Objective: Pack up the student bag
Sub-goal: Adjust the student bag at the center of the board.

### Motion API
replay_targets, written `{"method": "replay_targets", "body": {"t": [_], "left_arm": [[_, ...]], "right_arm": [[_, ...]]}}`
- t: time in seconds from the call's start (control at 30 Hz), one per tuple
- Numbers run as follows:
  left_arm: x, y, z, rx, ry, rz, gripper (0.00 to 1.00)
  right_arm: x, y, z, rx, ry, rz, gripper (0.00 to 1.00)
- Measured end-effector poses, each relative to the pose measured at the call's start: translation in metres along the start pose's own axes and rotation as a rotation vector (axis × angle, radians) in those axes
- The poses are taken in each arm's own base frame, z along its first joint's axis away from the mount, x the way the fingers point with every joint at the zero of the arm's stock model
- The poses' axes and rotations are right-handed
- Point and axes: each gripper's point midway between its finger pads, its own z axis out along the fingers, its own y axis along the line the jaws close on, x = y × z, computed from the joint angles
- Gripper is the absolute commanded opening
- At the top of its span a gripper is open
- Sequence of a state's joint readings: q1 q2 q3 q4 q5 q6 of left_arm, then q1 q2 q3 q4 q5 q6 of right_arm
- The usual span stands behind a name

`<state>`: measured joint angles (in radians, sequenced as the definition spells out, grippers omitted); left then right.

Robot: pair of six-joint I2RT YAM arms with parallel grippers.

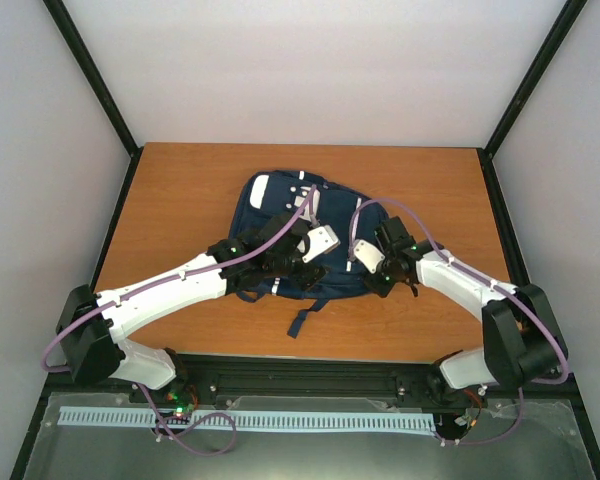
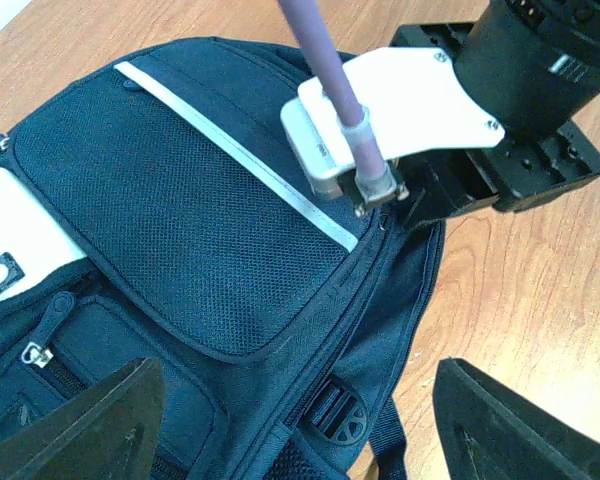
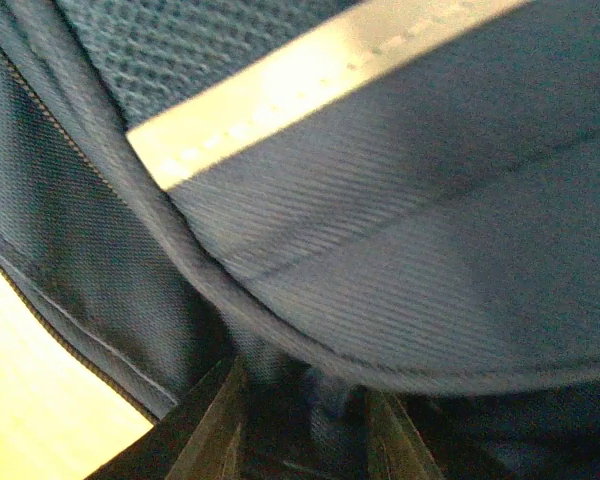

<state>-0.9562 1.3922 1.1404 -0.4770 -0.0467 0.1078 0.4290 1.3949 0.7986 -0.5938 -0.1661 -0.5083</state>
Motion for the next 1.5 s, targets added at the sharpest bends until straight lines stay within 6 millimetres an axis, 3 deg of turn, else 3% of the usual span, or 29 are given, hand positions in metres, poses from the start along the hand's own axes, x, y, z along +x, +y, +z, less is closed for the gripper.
{"method": "replay_targets", "body": {"t": [0.3, 0.67, 0.87, 1.17, 1.37, 1.5], "left_arm": [[0.000, -0.001, 0.000, 0.006, -0.001, 0.000, 0.76], [0.000, -0.001, 0.000, 0.006, 0.001, 0.000, 0.76], [0.000, -0.001, 0.000, 0.006, 0.001, 0.000, 0.76], [0.000, -0.001, 0.000, 0.007, 0.001, 0.000, 0.76], [0.001, -0.001, 0.000, 0.007, 0.001, 0.000, 0.76], [0.000, -0.001, 0.000, 0.007, 0.001, 0.000, 0.76]], "right_arm": [[0.000, 0.005, 0.013, 0.013, 0.046, -0.030, 0.20], [-0.002, 0.001, -0.016, 0.075, 0.000, -0.041, 0.16], [-0.003, 0.001, -0.020, 0.080, -0.013, -0.042, 0.09], [-0.003, 0.008, -0.018, 0.042, -0.024, -0.038, 0.13], [0.007, 0.011, 0.004, -0.004, 0.041, -0.016, 0.24], [0.007, 0.011, 0.008, -0.007, 0.046, -0.010, 0.35]]}}
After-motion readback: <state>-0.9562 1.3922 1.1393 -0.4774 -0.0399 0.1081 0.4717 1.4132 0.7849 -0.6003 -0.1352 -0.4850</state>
